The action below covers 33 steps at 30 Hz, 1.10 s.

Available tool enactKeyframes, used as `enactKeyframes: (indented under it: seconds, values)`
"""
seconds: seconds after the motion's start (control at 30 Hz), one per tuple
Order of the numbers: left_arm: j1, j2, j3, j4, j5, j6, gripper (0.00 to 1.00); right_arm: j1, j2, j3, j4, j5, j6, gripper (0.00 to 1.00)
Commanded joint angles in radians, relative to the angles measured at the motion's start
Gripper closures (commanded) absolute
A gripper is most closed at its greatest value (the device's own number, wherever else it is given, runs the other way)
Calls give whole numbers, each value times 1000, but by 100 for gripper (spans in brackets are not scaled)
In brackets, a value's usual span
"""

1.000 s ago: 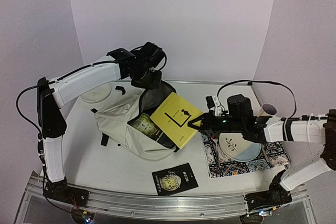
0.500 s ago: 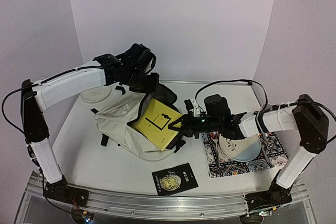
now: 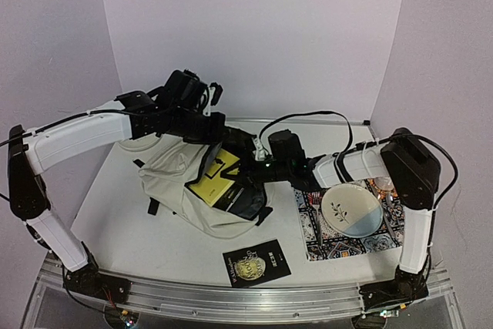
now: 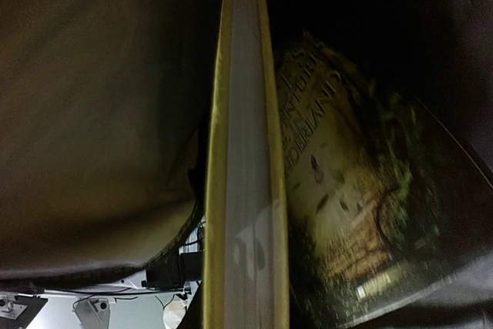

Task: Pack the student bag
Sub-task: Place the book in the largest pocket of the bag, then adjust the book in the largest pocket of the bag.

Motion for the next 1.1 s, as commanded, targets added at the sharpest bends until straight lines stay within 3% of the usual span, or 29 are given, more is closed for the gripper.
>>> enactKeyframes:
  seconds: [0.0, 0.33, 0.63, 0.8, 1.07]
  values:
    - [-10, -101, -34, 121, 51, -22, 100, 2, 53, 133, -69, 60, -65, 76]
    - [-10, -124, -118, 161, -12, -54, 100, 3, -66, 62, -251, 160, -257, 39]
    - [-10, -114, -152, 185, -3, -63, 100, 27, -192, -94, -314, 214, -425, 27]
    - [-10, -121, -163, 195, 6, -67, 100, 53, -199, -139, -335, 286, -494, 37]
    - [-10, -122, -169, 210, 19, -71, 100, 103, -106, -71, -344, 360, -560, 80]
